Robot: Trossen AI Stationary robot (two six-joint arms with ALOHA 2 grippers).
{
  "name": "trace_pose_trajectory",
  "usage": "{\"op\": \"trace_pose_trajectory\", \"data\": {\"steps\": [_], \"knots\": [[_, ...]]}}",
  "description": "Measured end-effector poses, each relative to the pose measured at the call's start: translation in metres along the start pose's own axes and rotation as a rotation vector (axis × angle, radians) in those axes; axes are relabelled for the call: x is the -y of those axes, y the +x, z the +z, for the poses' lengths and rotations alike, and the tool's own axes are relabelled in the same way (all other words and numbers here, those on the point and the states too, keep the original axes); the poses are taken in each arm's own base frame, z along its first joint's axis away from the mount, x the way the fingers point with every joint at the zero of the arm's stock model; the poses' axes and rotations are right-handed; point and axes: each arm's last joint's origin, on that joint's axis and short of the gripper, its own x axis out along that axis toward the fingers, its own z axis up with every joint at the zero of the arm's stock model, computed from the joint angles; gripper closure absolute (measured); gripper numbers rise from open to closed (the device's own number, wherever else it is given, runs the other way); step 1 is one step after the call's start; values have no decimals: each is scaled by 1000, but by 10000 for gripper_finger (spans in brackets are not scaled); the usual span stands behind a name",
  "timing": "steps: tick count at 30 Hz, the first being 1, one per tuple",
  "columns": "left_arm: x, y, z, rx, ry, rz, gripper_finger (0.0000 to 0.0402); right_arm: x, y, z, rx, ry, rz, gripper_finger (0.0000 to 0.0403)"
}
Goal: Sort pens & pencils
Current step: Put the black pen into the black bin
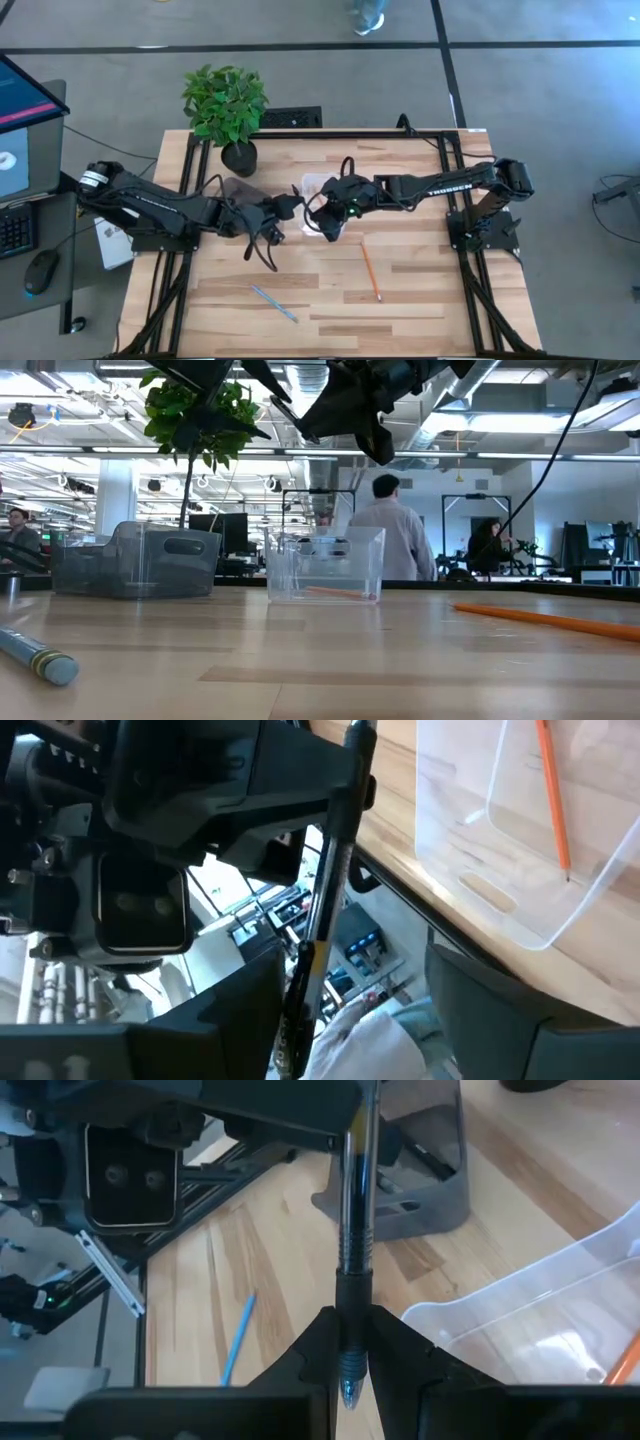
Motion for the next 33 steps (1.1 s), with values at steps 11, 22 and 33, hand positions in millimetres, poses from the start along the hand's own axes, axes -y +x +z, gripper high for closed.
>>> {"op": "trace_pose_trajectory", "data": {"steps": [11, 22, 33], "knots": [[-1, 0, -1, -17, -11, 3, 289, -2, 0, 1, 16, -3, 14, 337], [-5, 1, -3, -38, -23, 44, 368, -6, 0, 0, 20, 11, 24, 337], [-3, 5, -6, -48, -65, 22, 375, -7, 0, -1, 22, 9, 20, 335]]}}
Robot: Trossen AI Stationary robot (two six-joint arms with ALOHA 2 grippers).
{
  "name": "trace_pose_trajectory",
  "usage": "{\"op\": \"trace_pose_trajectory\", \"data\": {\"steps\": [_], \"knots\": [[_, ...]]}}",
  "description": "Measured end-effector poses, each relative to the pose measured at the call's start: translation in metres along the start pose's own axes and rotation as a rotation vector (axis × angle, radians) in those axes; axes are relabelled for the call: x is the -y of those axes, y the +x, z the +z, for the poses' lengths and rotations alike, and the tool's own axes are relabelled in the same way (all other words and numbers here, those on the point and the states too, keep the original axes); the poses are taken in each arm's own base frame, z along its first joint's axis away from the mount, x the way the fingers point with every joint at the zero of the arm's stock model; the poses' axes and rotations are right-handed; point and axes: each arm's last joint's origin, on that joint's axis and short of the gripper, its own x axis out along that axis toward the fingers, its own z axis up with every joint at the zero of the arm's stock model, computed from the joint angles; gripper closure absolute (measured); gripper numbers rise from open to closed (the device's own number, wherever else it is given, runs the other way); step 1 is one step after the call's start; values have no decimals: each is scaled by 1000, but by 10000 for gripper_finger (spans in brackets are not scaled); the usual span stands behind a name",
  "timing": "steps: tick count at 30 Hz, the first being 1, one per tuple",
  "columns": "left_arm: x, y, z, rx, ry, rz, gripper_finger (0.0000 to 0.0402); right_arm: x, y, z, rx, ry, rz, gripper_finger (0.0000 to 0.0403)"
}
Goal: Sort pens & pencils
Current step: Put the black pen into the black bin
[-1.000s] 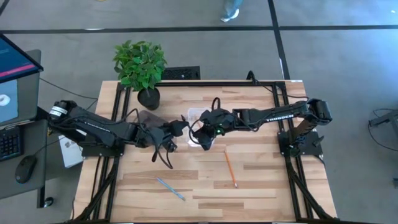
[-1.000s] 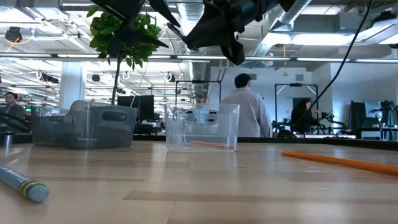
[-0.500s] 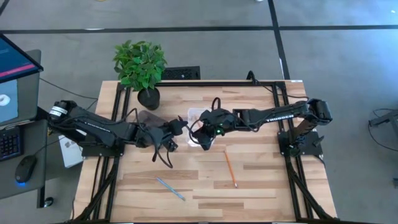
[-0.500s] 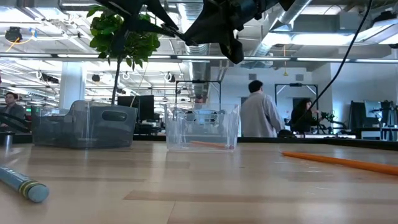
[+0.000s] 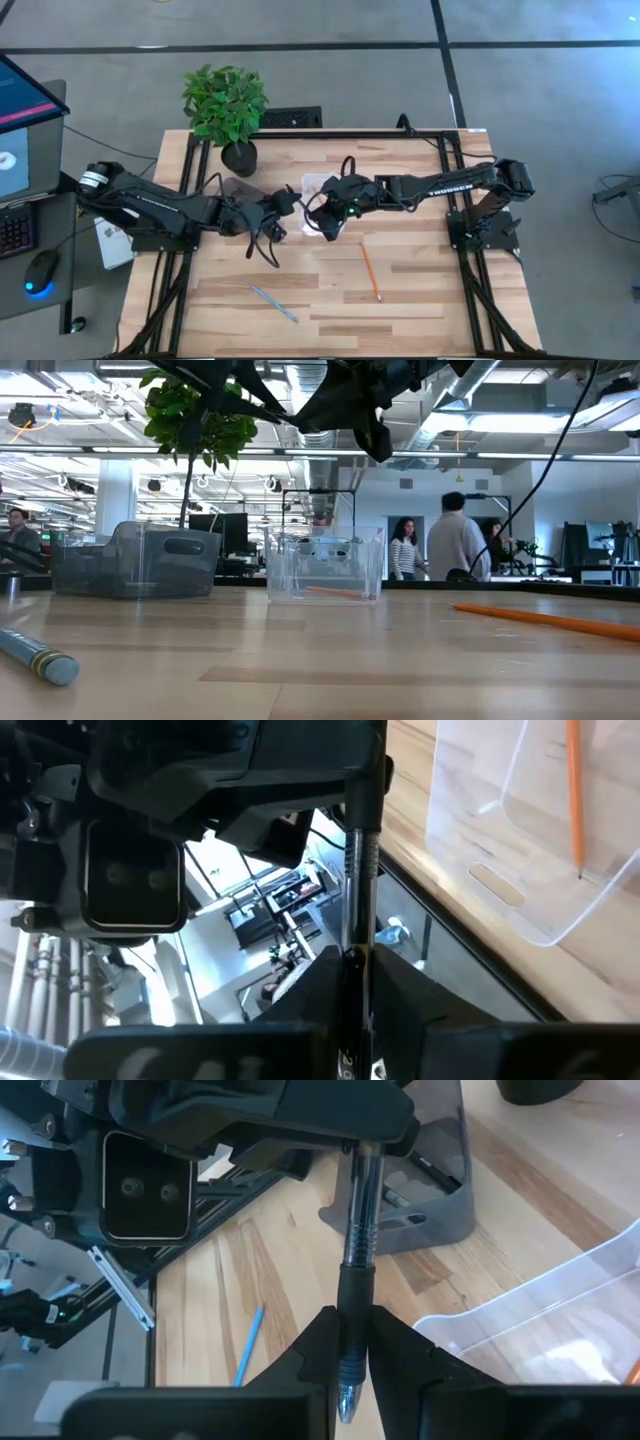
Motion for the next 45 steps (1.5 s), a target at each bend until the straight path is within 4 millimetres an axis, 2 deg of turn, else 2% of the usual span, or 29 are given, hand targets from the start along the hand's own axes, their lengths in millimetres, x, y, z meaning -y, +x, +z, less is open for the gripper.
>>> {"op": "trace_pose_trajectory", "data": {"steps": [8, 15, 21, 27, 32, 36, 40, 45], "knots": [[0, 0, -1, -21, -24, -2, 374, 0, 0, 0, 0, -13, 5, 311], [-2, 0, -3, -73, -93, 4, 378, 0, 1, -2, -19, -23, 10, 228], [0, -1, -5, -171, -267, 1, 378, 5, -15, -6, -113, -79, -57, 163], [10, -1, -6, -227, -449, -39, 375, -6, -47, -3, -78, -166, -92, 153], [19, -5, -6, -276, -654, -62, 377, -10, -82, -6, -39, -251, -298, 154], [23, -10, -2, -284, -917, -56, 378, -1, -95, -12, -52, -330, -537, 154], [27, -16, 3, -281, -1223, -49, 373, 11, -98, -15, -123, -394, -663, 154], [30, -23, 8, -265, -1466, -146, 379, 34, -90, -27, -183, -441, -712, 154]]}}
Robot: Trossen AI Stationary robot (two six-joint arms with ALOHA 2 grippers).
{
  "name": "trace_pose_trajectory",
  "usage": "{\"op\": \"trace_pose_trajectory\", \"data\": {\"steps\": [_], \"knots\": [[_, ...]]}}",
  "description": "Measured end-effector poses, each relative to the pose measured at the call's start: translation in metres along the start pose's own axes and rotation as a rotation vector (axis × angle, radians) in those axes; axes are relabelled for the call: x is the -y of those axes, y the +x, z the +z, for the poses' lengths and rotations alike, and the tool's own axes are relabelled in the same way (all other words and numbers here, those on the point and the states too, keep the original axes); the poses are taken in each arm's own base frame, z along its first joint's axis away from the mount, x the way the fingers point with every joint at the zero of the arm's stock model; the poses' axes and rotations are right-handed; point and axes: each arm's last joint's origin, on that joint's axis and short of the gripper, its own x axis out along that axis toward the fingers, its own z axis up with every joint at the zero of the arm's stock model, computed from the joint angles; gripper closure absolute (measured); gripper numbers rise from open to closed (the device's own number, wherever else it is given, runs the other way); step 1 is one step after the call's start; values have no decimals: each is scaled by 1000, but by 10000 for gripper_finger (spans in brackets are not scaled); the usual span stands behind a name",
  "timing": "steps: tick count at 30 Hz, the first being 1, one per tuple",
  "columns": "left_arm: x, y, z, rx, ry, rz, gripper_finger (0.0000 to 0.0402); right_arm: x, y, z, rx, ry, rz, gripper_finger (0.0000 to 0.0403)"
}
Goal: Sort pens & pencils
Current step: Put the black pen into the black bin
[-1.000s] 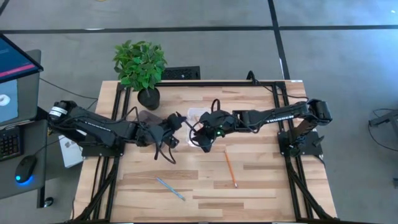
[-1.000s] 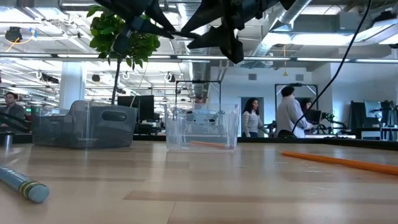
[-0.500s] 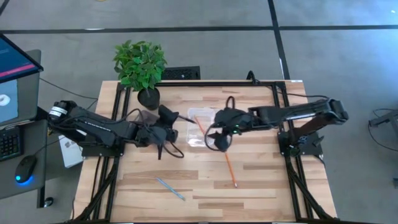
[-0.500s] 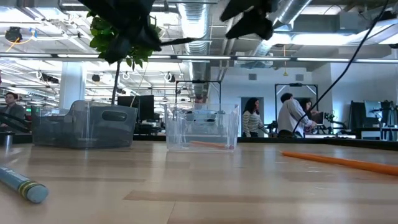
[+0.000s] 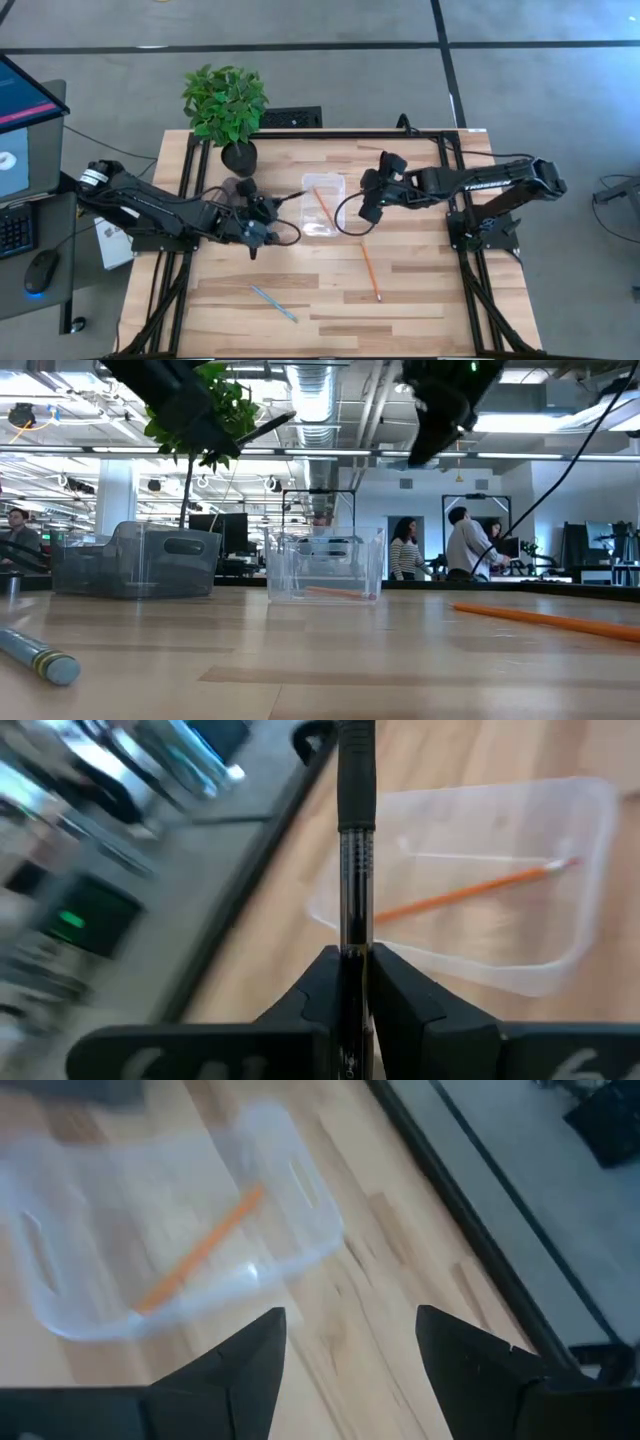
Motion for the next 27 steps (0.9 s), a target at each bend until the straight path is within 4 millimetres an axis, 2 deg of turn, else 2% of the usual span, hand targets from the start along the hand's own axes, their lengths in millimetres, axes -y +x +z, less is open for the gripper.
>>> {"op": "trace_pose_trajectory", "data": {"steps": [4, 11, 17, 27], "knots": [[3, -2, -5, -48, -152, -75, 377, 10, 18, -13, -42, 43, -39, 154], [5, -6, -8, -72, -378, -61, 378, 19, 40, -36, -145, 64, -78, 154], [11, -17, -14, -72, -588, -46, 374, 16, 48, -50, -175, 28, -82, 154], [10, -31, -36, -167, -881, 55, 377, 4, 50, -67, -205, -77, -60, 154]]}}
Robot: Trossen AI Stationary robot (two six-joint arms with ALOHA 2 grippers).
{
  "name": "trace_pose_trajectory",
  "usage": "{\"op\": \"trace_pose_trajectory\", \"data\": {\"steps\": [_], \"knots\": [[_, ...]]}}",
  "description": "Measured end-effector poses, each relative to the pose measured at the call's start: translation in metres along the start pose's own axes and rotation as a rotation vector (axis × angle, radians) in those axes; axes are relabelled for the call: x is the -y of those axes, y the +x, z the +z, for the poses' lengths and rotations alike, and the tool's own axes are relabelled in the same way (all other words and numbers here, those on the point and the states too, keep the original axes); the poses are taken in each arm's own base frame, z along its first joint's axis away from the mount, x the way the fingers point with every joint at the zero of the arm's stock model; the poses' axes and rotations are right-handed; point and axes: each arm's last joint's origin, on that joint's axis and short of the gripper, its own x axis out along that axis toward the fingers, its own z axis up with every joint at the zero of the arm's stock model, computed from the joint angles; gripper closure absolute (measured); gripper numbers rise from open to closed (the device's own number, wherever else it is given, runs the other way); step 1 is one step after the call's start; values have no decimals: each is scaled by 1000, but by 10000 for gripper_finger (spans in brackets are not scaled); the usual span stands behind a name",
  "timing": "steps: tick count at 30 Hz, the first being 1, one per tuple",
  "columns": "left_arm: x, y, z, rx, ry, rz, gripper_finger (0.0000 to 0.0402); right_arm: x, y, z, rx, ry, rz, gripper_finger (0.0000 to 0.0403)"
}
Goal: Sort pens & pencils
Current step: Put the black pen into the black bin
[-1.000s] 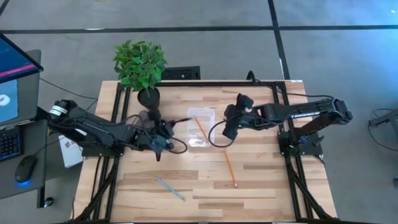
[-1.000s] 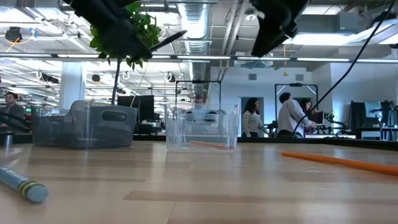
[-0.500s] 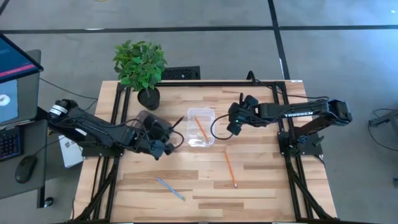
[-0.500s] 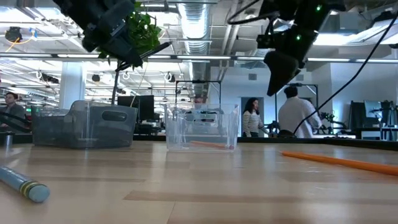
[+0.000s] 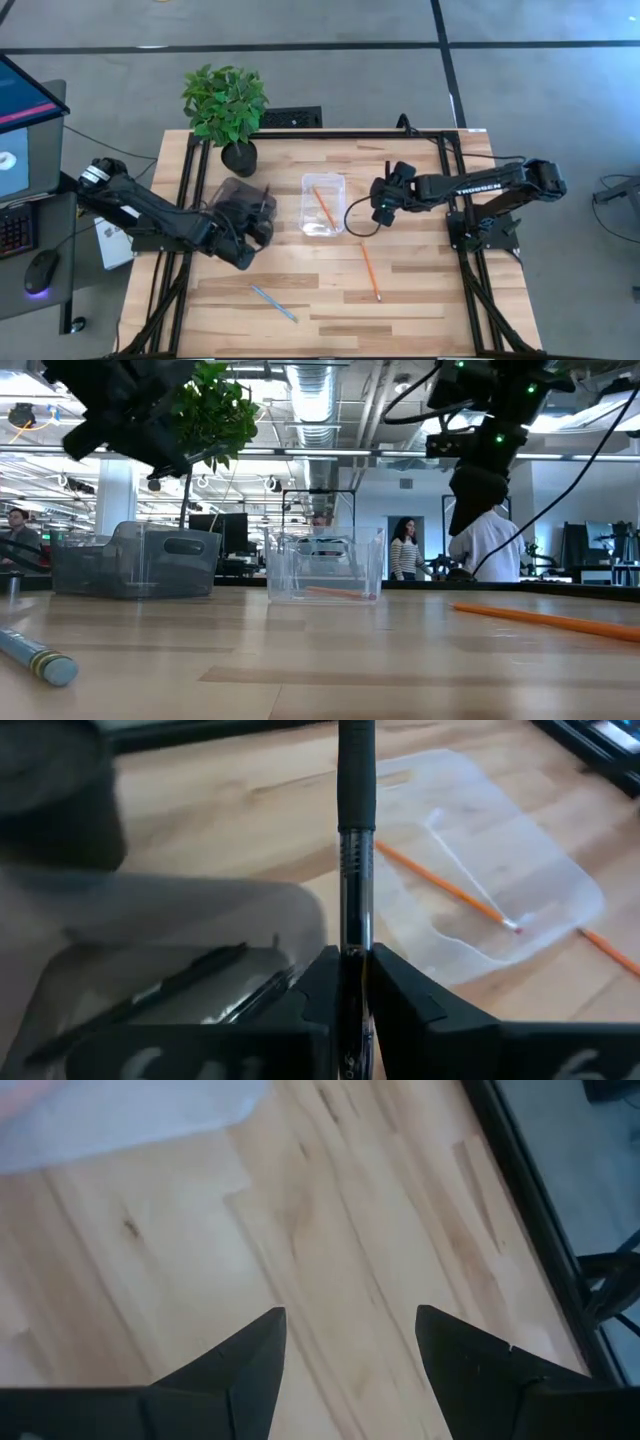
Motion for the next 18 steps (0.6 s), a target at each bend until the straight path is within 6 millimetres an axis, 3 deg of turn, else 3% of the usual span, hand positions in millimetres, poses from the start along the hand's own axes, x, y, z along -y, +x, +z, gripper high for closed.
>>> {"op": "trace_pose_trajectory", "data": {"steps": [18], "knots": [[-23, 0, -5, -77, -415, 192, 370, -44, -25, -15, 82, -297, 86, 154]]}}
